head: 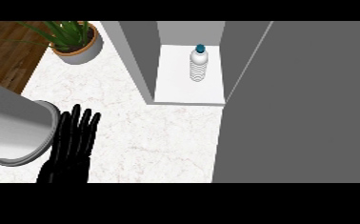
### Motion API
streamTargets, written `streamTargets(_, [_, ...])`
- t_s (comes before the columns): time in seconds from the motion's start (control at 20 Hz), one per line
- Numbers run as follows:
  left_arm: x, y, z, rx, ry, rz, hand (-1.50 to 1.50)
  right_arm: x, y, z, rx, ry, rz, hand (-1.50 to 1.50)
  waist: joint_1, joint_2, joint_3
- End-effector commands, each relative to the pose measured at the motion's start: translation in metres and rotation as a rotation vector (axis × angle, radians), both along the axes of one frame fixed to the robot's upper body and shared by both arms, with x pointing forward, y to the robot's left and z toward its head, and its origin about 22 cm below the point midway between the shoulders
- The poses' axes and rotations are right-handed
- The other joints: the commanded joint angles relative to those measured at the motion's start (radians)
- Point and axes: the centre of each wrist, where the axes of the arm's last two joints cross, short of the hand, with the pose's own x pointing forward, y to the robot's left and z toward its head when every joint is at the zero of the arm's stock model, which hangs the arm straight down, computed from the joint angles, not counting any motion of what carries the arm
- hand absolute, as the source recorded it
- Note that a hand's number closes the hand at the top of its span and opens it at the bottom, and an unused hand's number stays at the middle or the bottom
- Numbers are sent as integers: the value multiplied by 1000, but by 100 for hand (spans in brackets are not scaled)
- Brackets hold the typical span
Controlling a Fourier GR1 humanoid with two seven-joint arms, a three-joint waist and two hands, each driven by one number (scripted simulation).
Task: Pick up the bottled water, place it into the cabinet and close the cabinet
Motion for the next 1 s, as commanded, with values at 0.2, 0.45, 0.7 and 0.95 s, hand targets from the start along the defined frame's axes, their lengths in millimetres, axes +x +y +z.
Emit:
streamTargets(0.2, [-12,25,11,-1,5,7,-150,2,38,36,-40,-178,93,150,16,-8,-3])
streamTargets(0.45, [-9,38,4,-1,-9,21,-150,14,54,42,-51,-215,108,150,9,0,-5])
streamTargets(0.7, [-17,46,6,-8,-7,16,-150,27,70,40,-81,-235,119,150,22,1,-5])
streamTargets(0.95, [-23,56,8,-4,2,-9,-150,35,73,44,-109,-260,117,150,34,2,-5])
